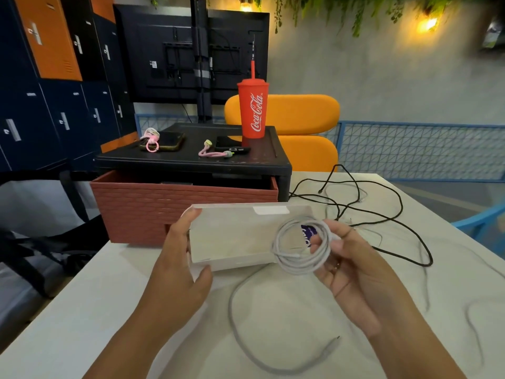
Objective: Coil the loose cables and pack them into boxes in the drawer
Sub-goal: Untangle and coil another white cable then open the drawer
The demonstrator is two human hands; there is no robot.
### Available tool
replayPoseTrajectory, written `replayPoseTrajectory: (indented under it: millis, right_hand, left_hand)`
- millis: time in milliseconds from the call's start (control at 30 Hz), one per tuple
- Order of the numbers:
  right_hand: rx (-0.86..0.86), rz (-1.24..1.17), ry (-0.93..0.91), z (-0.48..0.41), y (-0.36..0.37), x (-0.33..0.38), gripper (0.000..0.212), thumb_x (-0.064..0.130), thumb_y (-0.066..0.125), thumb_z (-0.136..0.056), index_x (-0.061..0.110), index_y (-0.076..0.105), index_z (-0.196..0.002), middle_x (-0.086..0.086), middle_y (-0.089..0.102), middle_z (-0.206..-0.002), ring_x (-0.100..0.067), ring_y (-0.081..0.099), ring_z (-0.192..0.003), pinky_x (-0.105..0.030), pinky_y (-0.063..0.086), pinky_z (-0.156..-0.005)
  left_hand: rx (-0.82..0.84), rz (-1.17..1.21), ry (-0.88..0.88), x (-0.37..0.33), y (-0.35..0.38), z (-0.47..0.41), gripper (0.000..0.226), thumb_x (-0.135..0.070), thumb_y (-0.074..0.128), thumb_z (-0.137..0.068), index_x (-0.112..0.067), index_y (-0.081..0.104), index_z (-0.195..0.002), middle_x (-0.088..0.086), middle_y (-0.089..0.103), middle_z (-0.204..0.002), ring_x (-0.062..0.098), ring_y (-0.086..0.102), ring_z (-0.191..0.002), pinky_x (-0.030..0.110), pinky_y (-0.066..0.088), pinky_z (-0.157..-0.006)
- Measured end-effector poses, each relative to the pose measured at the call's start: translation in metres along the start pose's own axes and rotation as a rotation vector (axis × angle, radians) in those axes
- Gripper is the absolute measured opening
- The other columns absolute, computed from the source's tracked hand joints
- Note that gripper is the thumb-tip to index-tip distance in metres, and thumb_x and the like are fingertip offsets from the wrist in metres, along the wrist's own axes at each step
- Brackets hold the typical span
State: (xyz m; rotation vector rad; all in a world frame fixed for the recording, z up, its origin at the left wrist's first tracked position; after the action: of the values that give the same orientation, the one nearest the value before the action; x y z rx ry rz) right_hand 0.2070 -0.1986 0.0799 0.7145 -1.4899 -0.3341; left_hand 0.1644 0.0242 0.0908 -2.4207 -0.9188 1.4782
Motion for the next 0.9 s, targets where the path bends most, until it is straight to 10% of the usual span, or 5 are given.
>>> replayPoseTrajectory:
  millis: [267, 567, 700, 900]
  right_hand:
    - [-0.339, -0.086, -0.052, -0.004, -0.028, -0.031, 0.013, 0.000, 0.054, -0.088, 0.011, 0.057, -0.092, 0.001, 0.066, -0.065, -0.006, 0.062, -0.056, -0.018, 0.056, -0.061]
    - [-0.368, 1.216, -0.386, 0.002, -0.013, 0.003, 0.016, 0.015, 0.067, -0.083, 0.027, 0.067, -0.092, 0.014, 0.045, -0.095, -0.002, 0.049, -0.090, -0.003, 0.035, -0.077]
    - [-0.331, 1.340, -0.371, -0.002, -0.014, -0.002, 0.021, 0.012, 0.062, -0.084, 0.022, 0.070, -0.100, 0.010, 0.041, -0.102, -0.013, 0.045, -0.101, -0.032, 0.041, -0.093]
    - [-0.242, 1.333, -0.322, -0.009, -0.017, -0.006, 0.024, 0.014, 0.061, -0.085, 0.029, 0.063, -0.103, 0.014, 0.040, -0.105, -0.006, 0.048, -0.098, -0.015, 0.034, -0.078]
  left_hand:
    - [0.101, -0.060, 0.094, -0.016, 0.021, 0.006, 0.106, 0.004, 0.067, -0.077, -0.079, 0.012, -0.113, -0.051, 0.029, -0.123, -0.012, 0.036, -0.123, 0.023, 0.035, -0.103]
    - [0.065, -0.046, 0.036, -0.009, 0.012, 0.004, 0.106, 0.005, 0.068, -0.077, -0.082, 0.015, -0.107, -0.043, 0.031, -0.123, -0.002, 0.041, -0.124, 0.026, 0.033, -0.107]
    - [0.044, -0.010, -0.010, 0.000, 0.004, 0.001, 0.105, 0.006, 0.067, -0.077, -0.082, 0.016, -0.105, -0.031, 0.039, -0.123, -0.016, 0.042, -0.111, 0.009, 0.035, -0.091]
    - [-0.032, 0.089, -0.153, 0.025, -0.020, -0.007, 0.095, 0.016, 0.062, -0.075, -0.053, 0.022, -0.126, -0.020, 0.047, -0.103, -0.009, 0.055, -0.087, 0.006, 0.047, -0.059]
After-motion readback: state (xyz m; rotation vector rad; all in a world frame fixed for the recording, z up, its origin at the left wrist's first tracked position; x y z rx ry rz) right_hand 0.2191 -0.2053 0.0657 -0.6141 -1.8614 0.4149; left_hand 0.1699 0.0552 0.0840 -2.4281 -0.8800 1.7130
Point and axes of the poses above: each hand's wrist, its own z-axis away from the middle knuckle, its own y-axis out of the palm, x = y × z, the point moved 10 cm from there along -z, towards the middle knuckle
